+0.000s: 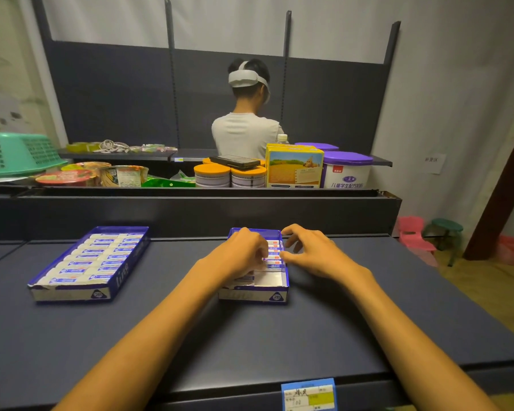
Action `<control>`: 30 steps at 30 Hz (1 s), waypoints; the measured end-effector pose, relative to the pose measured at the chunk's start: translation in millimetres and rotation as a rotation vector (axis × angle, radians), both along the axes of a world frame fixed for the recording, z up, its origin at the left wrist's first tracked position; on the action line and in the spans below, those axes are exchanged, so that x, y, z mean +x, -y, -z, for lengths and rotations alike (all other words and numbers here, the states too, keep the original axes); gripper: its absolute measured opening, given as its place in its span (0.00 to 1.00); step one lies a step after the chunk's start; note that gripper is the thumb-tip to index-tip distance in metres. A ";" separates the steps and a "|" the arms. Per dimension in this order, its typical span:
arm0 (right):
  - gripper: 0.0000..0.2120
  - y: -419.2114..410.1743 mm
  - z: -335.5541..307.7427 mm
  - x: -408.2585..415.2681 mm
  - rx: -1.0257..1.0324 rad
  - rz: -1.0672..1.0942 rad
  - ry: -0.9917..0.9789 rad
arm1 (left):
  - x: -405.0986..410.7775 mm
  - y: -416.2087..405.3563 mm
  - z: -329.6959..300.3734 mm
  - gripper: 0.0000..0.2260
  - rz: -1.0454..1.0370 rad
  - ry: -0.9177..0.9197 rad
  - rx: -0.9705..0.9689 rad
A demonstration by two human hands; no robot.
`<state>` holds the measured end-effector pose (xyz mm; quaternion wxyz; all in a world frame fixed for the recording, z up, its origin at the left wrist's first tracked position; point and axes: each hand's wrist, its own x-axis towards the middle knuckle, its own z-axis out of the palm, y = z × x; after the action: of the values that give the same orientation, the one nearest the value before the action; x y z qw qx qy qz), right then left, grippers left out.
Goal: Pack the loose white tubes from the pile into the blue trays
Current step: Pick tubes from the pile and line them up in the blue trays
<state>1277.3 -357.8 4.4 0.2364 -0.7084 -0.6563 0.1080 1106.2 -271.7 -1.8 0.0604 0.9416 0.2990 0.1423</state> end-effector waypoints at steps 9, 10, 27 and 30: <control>0.25 15.7 -11.2 -15.6 0.148 -0.014 0.093 | -76.1 15.5 -22.8 0.18 -0.248 0.194 0.023; 0.25 14.7 -10.1 -21.7 0.146 -0.038 0.108 | -87.5 18.8 -21.7 0.19 -0.273 0.191 0.028; 0.27 16.3 -17.1 -239.6 0.231 -0.342 0.294 | -309.1 85.3 -23.6 0.25 -0.587 0.053 0.176; 0.26 17.3 -14.6 -310.4 0.229 -0.400 0.285 | -380.8 98.0 -23.2 0.25 -0.660 -0.007 0.204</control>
<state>966.9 -375.1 19.1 0.1944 -0.5414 -0.8177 -0.0231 725.4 -369.7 21.5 -0.0843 0.7959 0.5717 0.1803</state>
